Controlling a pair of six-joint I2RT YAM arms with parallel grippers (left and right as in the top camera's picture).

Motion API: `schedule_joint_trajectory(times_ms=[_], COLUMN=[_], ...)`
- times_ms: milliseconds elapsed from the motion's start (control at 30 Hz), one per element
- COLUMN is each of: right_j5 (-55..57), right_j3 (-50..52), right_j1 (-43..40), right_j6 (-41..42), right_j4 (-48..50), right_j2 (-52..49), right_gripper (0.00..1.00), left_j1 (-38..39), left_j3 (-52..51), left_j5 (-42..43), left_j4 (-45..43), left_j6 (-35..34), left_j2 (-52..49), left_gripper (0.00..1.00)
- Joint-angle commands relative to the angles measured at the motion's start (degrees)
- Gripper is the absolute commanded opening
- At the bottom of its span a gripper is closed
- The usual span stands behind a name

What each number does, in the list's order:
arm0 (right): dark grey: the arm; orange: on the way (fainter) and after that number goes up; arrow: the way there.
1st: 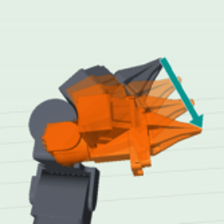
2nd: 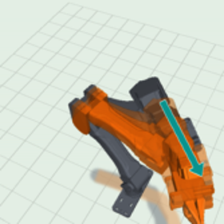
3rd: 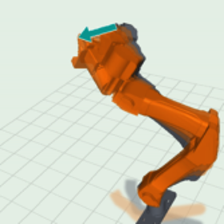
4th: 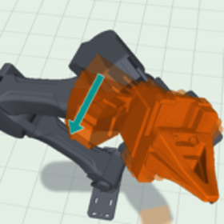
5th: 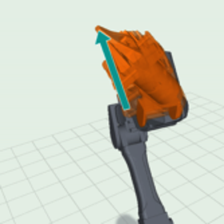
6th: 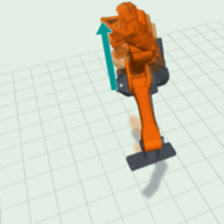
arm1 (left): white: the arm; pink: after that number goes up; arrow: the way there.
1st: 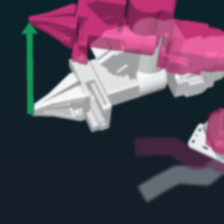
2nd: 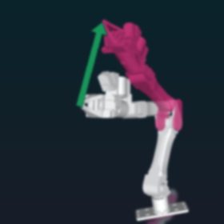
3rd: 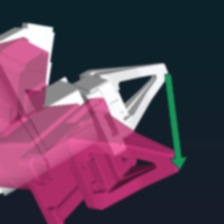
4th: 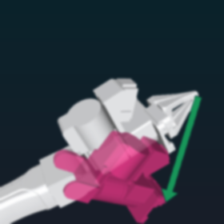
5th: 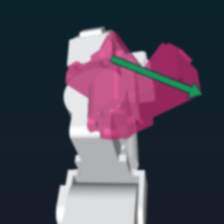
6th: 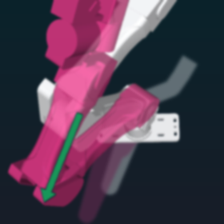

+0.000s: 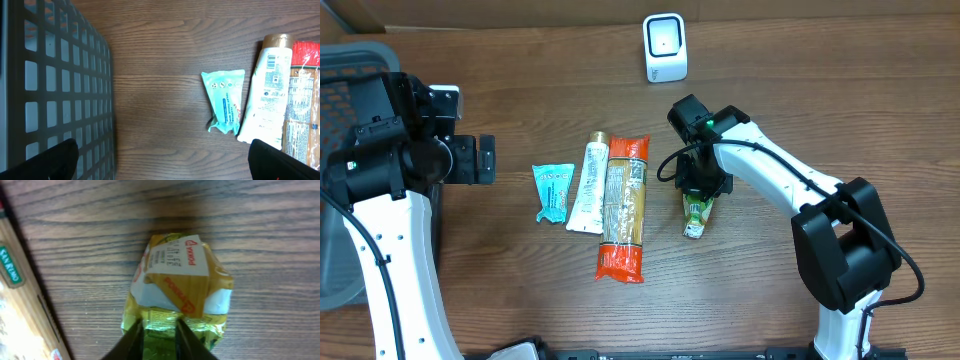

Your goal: Scan the item barcode

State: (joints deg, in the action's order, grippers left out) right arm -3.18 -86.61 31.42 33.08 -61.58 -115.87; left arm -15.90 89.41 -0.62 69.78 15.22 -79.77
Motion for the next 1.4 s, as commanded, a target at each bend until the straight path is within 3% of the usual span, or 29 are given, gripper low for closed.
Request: schedule_joint_trajectory(times_ms=[0, 167, 267, 433, 733, 1167, 1267, 1367], right_j5=[-2.49, -2.47, -2.49, -2.93, -2.91, -3.58, -3.82, -4.04], right_j3=[-1.05, -11.10, -13.88, -12.46, -6.10, 10.58, 11.23, 11.23], right_j1=[-0.98, -1.70, -1.42, -0.31, 3.37, 3.54, 3.56, 3.56], right_j6=[-3.37, -3.56, -2.82, -1.57, 1.95, 5.11, 4.96, 4.59], right_j4=[-1.73, -10.03, -14.08, -17.14, -15.19, 0.11, 0.92, 1.07], right_j2=[0.44, 2.58, 4.90, 5.18, 5.18, 5.11, 5.07, 5.07], right_gripper=[0.25, 0.17, 0.04, 0.04, 0.04, 0.04, 0.12, 0.32], left_j1=[-0.22, -0.22, -0.22, -0.22, -0.22, -0.22, -0.22, -0.22], left_j3=[0.31, 0.31, 0.31, 0.31, 0.31, 0.31, 0.31, 0.31], left_j5=[0.66, 0.66, 0.66, 0.66, 0.66, 0.66, 0.66, 0.66], left_j4=[-0.11, -0.11, -0.11, -0.11, -0.11, -0.11, -0.11, -0.11], left_j6=[0.87, 0.87, 0.87, 0.87, 0.87, 0.87, 0.87, 0.87], left_j2=[0.37, 0.37, 0.37, 0.37, 0.37, 0.37, 0.37, 0.37], left_gripper=[1.00, 1.00, 1.00, 1.00, 1.00, 1.00, 0.99, 0.99])
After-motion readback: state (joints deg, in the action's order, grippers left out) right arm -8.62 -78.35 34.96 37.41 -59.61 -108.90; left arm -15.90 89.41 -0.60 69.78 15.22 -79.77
